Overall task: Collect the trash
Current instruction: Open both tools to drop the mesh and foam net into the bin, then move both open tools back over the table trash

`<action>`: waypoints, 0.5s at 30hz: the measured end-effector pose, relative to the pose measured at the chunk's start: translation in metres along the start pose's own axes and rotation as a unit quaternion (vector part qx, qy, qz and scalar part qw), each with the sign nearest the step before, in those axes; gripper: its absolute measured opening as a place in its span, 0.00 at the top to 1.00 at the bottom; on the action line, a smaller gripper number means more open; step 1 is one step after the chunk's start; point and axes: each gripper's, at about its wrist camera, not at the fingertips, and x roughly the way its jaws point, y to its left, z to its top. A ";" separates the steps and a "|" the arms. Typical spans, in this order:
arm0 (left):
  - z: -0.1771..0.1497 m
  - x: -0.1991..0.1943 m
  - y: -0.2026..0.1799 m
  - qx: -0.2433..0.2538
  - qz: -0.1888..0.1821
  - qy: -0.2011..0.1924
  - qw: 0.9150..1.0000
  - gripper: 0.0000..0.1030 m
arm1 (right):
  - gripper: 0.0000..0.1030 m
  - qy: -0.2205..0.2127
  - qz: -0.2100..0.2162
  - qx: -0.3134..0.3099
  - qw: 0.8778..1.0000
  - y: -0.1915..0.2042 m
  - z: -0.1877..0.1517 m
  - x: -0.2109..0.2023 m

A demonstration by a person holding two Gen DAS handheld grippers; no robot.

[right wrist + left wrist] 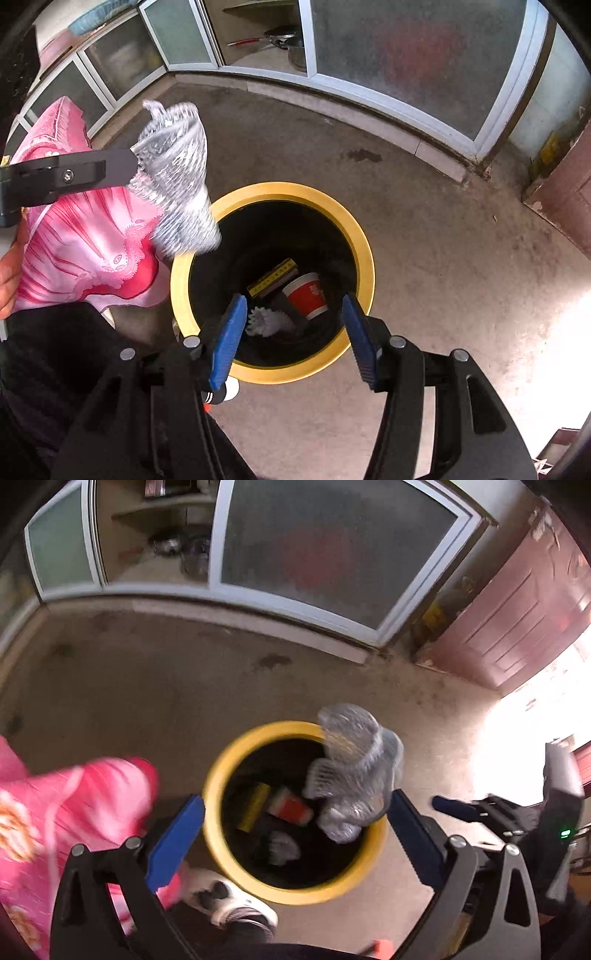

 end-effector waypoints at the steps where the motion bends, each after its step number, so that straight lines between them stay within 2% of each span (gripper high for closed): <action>1: 0.000 0.004 0.003 -0.015 -0.006 0.016 1.000 0.08 | 0.50 0.001 0.001 0.000 1.000 -0.001 0.000 0.001; 3: -0.001 0.015 0.010 -0.041 -0.034 0.055 0.997 0.08 | 0.50 0.001 -0.001 0.001 1.000 -0.002 -0.001 0.000; 5: -0.004 0.023 0.014 -0.057 -0.021 0.082 0.995 0.09 | 0.50 0.002 0.000 0.002 1.000 -0.002 -0.001 0.000; 7: -0.006 0.028 0.020 -0.079 -0.066 0.096 0.990 0.08 | 0.50 0.001 0.000 0.002 1.000 -0.003 -0.001 -0.001; 9: -0.006 0.033 0.022 -0.074 0.024 0.115 0.990 0.08 | 0.50 0.002 -0.003 0.002 1.000 -0.004 -0.002 0.000; 11: -0.006 0.035 0.023 -0.077 -0.023 0.121 0.989 0.08 | 0.50 0.004 -0.002 0.002 1.000 -0.005 -0.003 0.001; 13: -0.006 0.031 0.026 -0.084 0.002 0.112 0.990 0.08 | 0.50 0.003 -0.005 0.004 1.000 -0.006 -0.004 0.000; 15: -0.005 0.026 0.027 -0.083 -0.015 0.102 0.991 0.08 | 0.50 0.001 -0.003 0.008 1.000 -0.007 -0.005 -0.002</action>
